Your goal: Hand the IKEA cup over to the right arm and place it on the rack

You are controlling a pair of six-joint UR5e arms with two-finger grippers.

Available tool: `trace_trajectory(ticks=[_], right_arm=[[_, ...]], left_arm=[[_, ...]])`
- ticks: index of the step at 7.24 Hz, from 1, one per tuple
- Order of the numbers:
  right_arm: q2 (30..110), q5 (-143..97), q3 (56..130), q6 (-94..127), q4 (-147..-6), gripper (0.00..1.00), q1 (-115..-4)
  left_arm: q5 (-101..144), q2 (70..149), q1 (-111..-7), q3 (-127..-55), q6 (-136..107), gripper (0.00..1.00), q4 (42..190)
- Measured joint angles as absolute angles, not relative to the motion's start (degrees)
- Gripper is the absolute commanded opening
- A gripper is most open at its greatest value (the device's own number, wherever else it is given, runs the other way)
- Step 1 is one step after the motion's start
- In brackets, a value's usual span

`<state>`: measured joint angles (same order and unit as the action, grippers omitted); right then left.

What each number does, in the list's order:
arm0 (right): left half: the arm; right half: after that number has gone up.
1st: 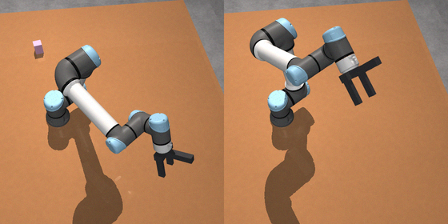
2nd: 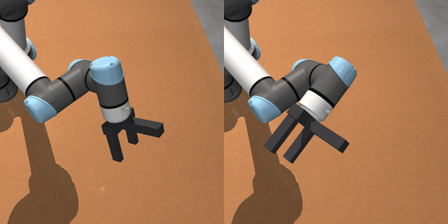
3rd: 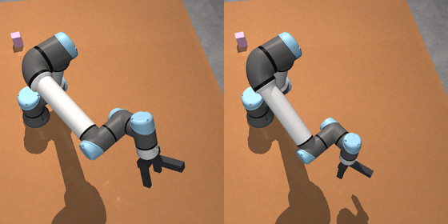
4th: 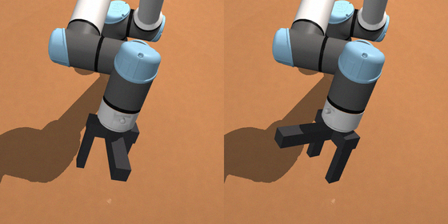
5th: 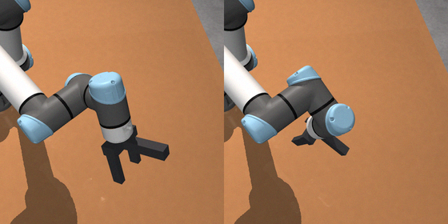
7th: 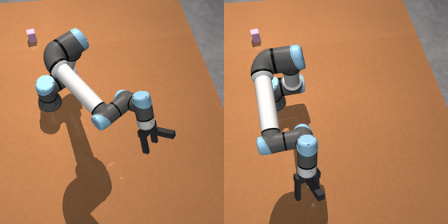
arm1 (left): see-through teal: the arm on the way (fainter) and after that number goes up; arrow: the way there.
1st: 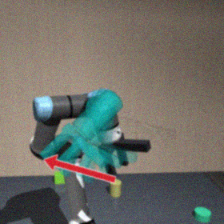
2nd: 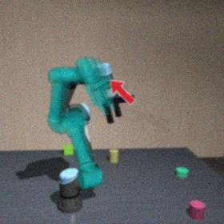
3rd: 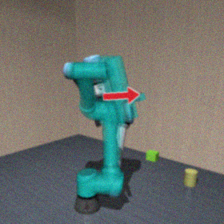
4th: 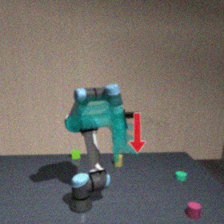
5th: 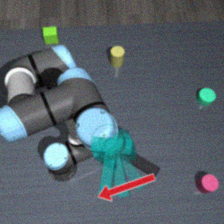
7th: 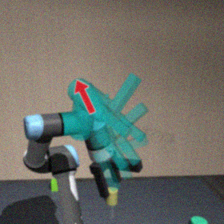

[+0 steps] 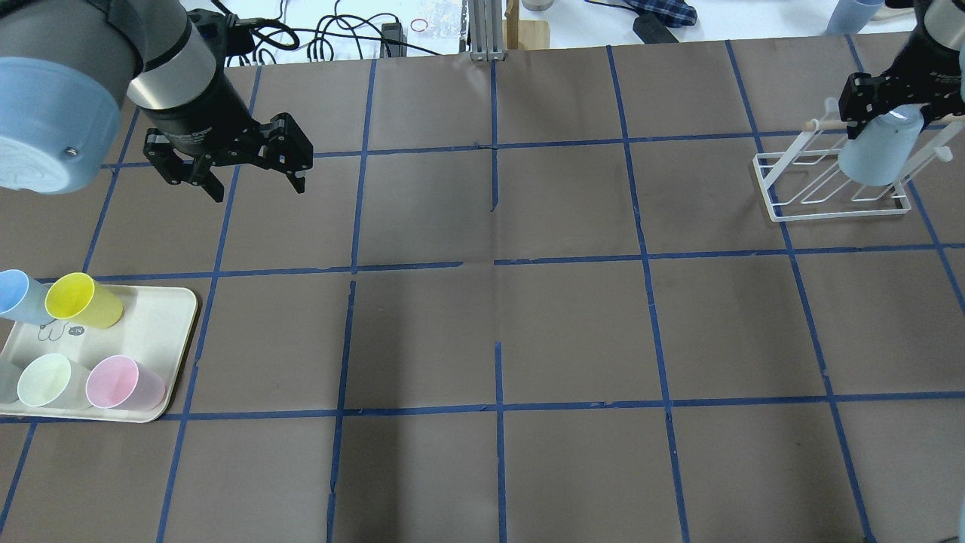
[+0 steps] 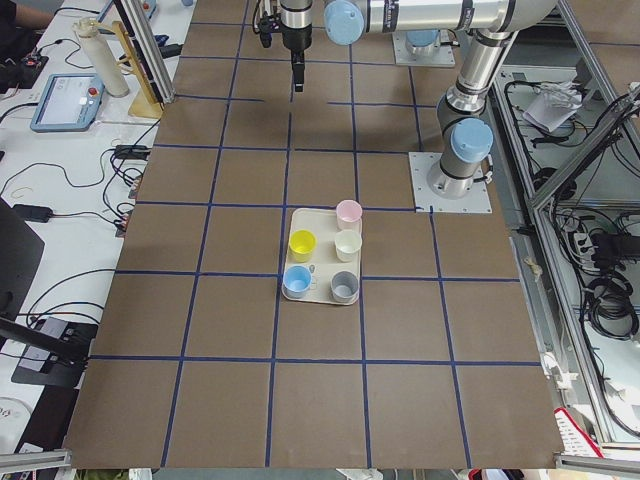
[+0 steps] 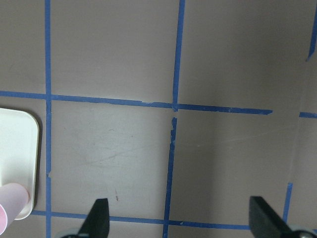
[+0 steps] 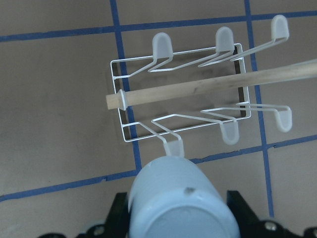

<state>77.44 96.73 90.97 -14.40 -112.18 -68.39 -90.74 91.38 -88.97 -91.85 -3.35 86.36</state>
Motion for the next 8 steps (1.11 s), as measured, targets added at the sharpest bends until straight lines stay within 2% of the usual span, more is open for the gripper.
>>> trace_trajectory(ticks=[5, 6, 7, 8], right_arm=[[73.47, 94.4, 90.93, -14.85, -116.42, 0.0, -67.92], [72.69, 94.11, 90.95, -14.85, -116.51, 0.44, -67.93], [71.88, 93.97, 90.83, -14.82, -116.63, 0.99, -67.96], [70.95, 93.92, 90.47, -14.8, -116.72, 1.0, -68.03]], left_arm=[[-92.04, 90.77, -88.18, -88.29, -0.29, 1.0, 90.75], [-91.99, 90.85, -88.11, -88.09, -0.26, 1.0, 90.85], [-92.03, 90.95, -88.06, -88.04, -0.3, 1.0, 90.66], [-92.17, 90.81, -87.9, -88.0, -0.33, 1.0, 90.68]])
